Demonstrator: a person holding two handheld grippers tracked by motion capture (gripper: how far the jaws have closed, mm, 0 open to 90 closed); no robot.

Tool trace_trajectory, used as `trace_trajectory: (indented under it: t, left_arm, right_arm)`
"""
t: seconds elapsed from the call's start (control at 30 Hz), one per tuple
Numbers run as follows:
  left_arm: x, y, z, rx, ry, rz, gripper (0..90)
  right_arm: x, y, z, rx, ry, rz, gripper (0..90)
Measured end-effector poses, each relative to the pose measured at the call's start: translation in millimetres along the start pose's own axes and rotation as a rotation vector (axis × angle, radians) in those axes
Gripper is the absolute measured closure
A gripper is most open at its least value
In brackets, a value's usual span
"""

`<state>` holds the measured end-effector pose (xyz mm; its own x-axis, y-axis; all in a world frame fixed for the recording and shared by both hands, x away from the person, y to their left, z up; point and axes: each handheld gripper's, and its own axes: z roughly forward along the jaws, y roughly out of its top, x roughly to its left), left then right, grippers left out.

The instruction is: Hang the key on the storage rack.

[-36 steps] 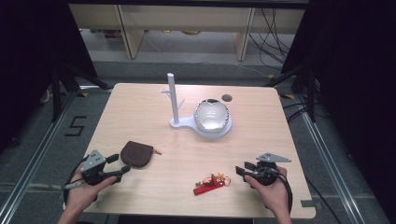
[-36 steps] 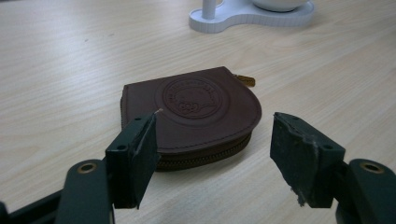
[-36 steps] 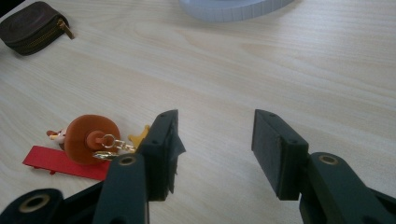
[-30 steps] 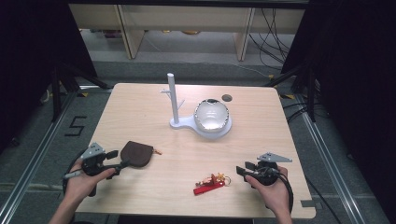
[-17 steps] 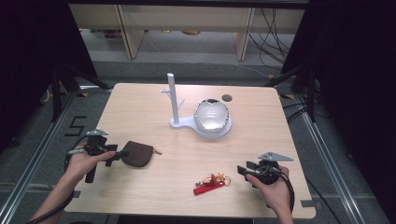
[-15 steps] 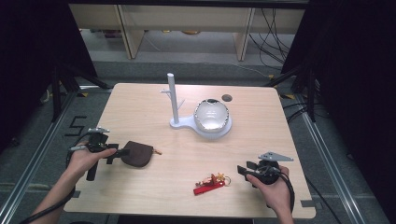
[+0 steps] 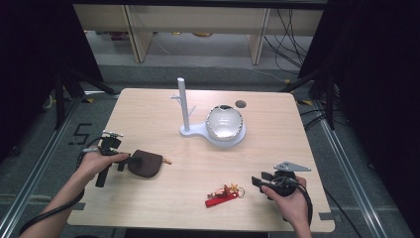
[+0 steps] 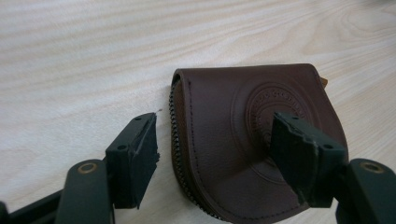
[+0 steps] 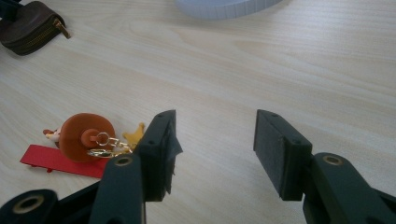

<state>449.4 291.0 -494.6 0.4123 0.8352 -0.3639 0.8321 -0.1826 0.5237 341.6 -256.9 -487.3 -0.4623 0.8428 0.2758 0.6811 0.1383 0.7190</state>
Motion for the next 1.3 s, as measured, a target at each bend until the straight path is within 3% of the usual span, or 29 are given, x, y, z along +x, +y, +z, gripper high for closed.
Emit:
trace_trajectory:
  t: [0.17, 0.2, 0.23, 0.3, 0.37, 0.53, 0.6, 0.63, 0.73, 0.77, 0.8, 0.93, 1.0, 1.1, 1.13, 1.2, 1.27, 1.3]
  left_arm:
    - [1.2, 1.2, 0.3, 0.015, -0.021, -0.032, 34.3]
    - [1.8, 1.2, -0.1, 0.020, -0.038, -0.048, 36.8]
    - [2.7, 0.9, -0.9, 0.031, -0.034, -0.045, 40.8]
    - [1.9, 0.9, -1.2, 0.032, -0.029, -0.055, 41.3]
    - [0.1, 1.5, -2.0, 0.028, -0.038, -0.061, 47.4]
    - [-8.3, 4.6, -4.0, 0.030, 0.020, -0.021, 54.2]
    - [-10.0, 6.1, -5.0, 0.031, 0.022, -0.008, 58.2]
    - [-10.7, 6.5, -5.9, 0.029, 0.023, -0.001, 60.0]
    - [-12.9, 7.3, -8.5, 0.003, 0.017, 0.024, 69.7]
    - [-15.0, 7.8, -10.1, -0.026, 0.010, 0.017, 69.7]
    - [-16.0, 8.8, -13.3, -0.021, 0.011, 0.040, 71.6]
    - [-23.0, 11.5, -21.7, -0.048, -0.005, 0.084, 75.7]
    - [-29.6, 13.0, -29.5, -0.064, -0.022, 0.130, 79.5]
    - [-37.9, 13.1, -34.0, -0.091, -0.040, 0.151, 81.4]
    - [-42.1, 13.1, -36.8, -0.094, -0.041, 0.181, 82.1]
    - [-51.1, 12.8, -40.2, -0.098, -0.040, 0.211, 83.4]
    - [-54.7, 12.9, -41.0, -0.098, -0.052, 0.211, 83.4]
    - [-56.8, 12.7, -41.3, -0.095, -0.053, 0.226, 83.8]
  right_arm:
    - [0.2, -0.4, 0.9, 0.004, 0.005, 0.004, 49.8]
    - [0.2, -0.5, 1.0, 0.005, 0.006, 0.005, 49.8]
    - [-2.2, -0.5, 2.8, -0.014, 0.009, -0.025, 49.9]
    - [-2.3, -0.5, 3.3, -0.013, 0.015, -0.023, 49.8]
    - [-1.7, -0.4, 3.1, -0.014, 0.015, -0.024, 49.8]
    - [-1.9, -0.9, 2.5, -0.020, 0.014, -0.018, 49.7]
    - [-2.9, -0.5, -0.4, -0.010, -0.021, -0.040, 49.6]
    - [-0.8, -1.0, -0.3, -0.002, -0.012, -0.006, 49.5]
    - [-1.1, -1.7, -0.6, 0.001, -0.005, 0.011, 49.4]
    - [-1.1, -1.7, -0.6, 0.001, -0.005, 0.011, 49.4]
    - [-4.8, -1.6, -0.6, -0.013, -0.018, -0.034, 49.3]
    - [-5.3, -1.8, -0.6, -0.015, -0.019, -0.037, 49.0]
    - [-5.2, -1.9, -0.3, -0.017, -0.012, -0.033, 49.0]
    - [-5.4, -1.4, -0.9, -0.016, -0.020, -0.038, 48.9]
    - [-2.7, -1.4, -1.1, -0.007, -0.011, 0.001, 49.0]
    - [-2.4, -0.7, -1.6, -0.012, -0.019, -0.001, 49.0]
    - [-2.3, -0.5, -1.6, -0.011, -0.019, 0.001, 48.9]
    - [-4.8, 0.5, -1.4, -0.010, -0.037, -0.046, 48.8]
